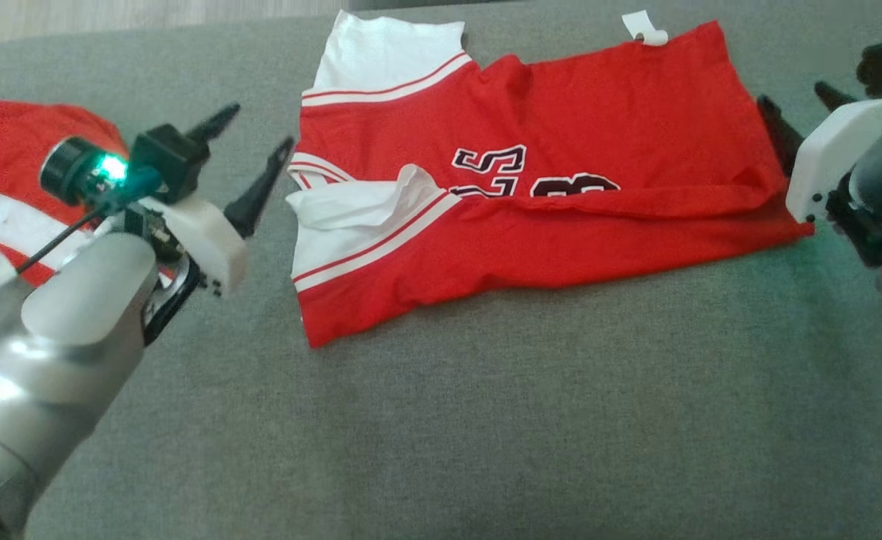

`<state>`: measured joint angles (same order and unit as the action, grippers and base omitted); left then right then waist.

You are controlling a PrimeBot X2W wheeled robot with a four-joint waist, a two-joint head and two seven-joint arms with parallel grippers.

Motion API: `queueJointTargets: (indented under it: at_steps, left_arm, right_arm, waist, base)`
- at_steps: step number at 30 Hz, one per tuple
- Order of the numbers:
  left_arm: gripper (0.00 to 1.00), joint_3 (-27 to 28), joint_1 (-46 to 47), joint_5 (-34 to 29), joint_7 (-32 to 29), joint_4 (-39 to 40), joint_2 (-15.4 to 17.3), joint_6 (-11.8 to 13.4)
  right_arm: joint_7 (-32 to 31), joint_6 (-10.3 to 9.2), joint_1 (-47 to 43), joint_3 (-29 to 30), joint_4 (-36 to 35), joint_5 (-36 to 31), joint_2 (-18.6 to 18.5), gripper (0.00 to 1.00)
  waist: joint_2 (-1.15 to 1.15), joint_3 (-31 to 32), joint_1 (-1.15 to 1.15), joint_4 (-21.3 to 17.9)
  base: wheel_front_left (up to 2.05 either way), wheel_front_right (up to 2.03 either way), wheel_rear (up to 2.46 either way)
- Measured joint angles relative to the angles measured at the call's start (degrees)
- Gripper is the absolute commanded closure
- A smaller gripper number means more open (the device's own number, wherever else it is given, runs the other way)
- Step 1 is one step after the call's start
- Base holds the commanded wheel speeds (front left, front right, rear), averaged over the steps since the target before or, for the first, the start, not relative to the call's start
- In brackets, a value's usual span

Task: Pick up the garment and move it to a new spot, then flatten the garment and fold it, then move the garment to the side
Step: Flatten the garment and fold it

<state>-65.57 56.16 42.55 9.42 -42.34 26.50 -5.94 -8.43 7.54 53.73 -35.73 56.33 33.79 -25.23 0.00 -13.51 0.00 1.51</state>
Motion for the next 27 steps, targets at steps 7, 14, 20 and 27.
queueJointTargets:
  at_steps: [7,14,20,27]
  left_arm:
    - [0.00,9.99,-2.86,2.64,4.95,2.07,-2.85,6.76]
    - [0.00,23.99,-17.20,-5.21,5.28,18.41,-5.22,13.15]
    - [0.00,33.21,-33.83,-11.90,5.27,27.73,-9.87,13.69]
    - [0.00,38.39,-45.11,-19.22,5.28,31.18,-15.45,9.36]
  right_arm:
    - [14.30,0.00,-2.04,1.18,-0.22,0.46,1.23,0.00]
    - [22.34,0.00,-8.32,3.38,-2.08,-2.93,1.34,0.00]
    - [22.65,0.00,-17.43,13.66,-12.61,-8.36,3.35,0.00]
    - [22.74,0.00,-35.15,26.35,-23.41,-16.85,9.27,0.00]
  waist:
    - [0.00,3.49,-0.01,0.16]
    - [0.00,7.12,-0.01,-0.15]
    - [0.00,8.98,-0.01,-0.63]
    - [0.00,11.05,-0.02,-0.59]
  base:
    - [0.00,0.00,0.00]
    - [0.00,0.00,0.00]
    - [0.00,0.00,0.00]
    - [0.00,0.00,0.00]
